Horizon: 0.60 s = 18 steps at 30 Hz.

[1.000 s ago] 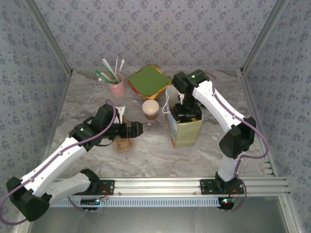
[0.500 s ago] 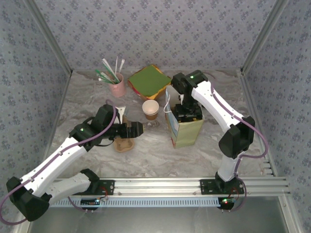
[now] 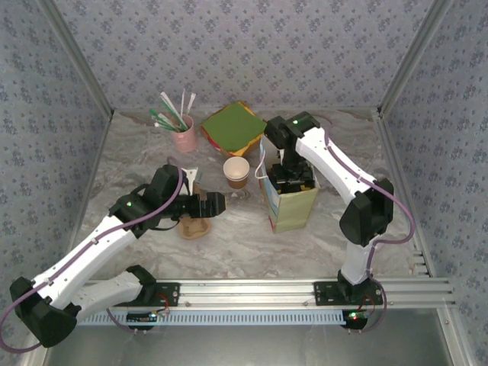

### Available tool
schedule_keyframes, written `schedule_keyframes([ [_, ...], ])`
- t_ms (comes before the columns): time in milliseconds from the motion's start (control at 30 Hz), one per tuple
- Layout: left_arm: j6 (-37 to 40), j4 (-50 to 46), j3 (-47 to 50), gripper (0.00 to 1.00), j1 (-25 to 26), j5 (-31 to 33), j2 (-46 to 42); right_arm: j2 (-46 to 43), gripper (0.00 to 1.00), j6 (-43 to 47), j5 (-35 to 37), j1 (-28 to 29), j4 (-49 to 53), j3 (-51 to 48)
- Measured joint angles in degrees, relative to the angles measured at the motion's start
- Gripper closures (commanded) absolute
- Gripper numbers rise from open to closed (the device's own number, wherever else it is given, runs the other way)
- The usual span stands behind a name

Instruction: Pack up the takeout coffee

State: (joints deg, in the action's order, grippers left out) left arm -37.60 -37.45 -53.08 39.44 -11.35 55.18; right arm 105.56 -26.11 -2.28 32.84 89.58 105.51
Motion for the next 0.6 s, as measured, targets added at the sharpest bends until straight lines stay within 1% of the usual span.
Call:
schedule_keyframes([
  [433,0.0,0.1,0.0,0.00,0.1,0.0,0.9,0.1,0.33,0.0,-0.1,-0.1,-2.9,-3.6],
  [600,-0.2,0.3,-0.2,0.00,1.1,-0.3,2.3,0.1,0.33,0.0,-0.1,-0.2,-3.8,-4.0],
])
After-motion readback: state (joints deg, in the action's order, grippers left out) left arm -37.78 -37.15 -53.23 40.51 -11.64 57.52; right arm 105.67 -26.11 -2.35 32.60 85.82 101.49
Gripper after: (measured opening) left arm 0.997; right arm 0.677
